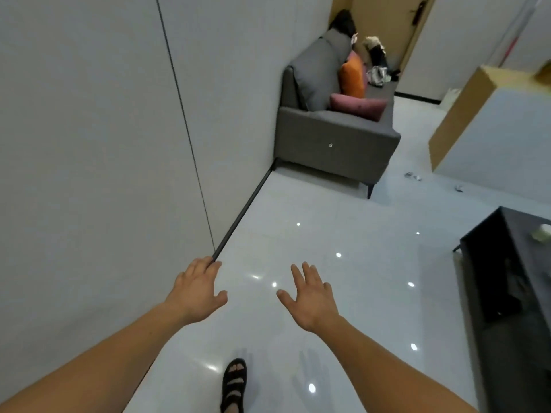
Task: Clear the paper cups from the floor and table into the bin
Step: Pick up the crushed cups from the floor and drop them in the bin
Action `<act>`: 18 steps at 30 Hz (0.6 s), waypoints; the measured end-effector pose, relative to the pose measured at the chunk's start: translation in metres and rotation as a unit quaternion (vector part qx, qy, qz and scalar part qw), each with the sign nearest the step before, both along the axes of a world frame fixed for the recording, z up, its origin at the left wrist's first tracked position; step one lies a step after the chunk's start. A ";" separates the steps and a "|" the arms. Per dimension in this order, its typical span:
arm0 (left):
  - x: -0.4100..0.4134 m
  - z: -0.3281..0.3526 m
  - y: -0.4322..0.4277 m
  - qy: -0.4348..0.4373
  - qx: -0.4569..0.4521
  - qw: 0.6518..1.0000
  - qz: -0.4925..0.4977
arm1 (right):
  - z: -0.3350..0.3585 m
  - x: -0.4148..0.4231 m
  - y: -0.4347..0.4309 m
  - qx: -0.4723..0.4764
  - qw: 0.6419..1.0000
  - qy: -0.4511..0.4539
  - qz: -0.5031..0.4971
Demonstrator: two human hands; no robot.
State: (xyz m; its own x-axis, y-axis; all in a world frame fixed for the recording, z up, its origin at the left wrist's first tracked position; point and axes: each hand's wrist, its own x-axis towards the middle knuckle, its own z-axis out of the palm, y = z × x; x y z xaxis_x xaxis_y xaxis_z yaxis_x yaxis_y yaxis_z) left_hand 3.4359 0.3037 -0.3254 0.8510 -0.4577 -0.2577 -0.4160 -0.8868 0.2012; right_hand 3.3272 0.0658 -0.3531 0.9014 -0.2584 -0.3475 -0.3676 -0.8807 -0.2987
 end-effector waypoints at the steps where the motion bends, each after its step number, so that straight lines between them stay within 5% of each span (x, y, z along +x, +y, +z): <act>1: 0.021 0.003 -0.018 -0.005 -0.003 1.000 -0.016 | 0.005 0.011 -0.014 -0.006 1.000 -0.002 -0.015; 8: 0.140 0.023 -0.164 -0.026 -0.011 0.987 -0.158 | 0.031 0.078 -0.109 -0.020 0.991 -0.015 -0.130; 18: 0.178 0.026 -0.421 -0.008 -0.015 0.952 -0.306 | 0.010 0.092 -0.299 0.000 0.960 -0.013 -0.281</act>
State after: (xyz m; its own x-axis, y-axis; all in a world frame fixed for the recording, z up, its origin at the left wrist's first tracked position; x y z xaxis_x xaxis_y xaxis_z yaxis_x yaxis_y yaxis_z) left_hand 3.6143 -0.1174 -0.2990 0.4273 -0.8753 -0.2265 -0.8557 -0.4724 0.2114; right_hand 3.4190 -0.2336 -0.3428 0.6281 -0.7061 -0.3269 -0.7769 -0.5460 -0.3134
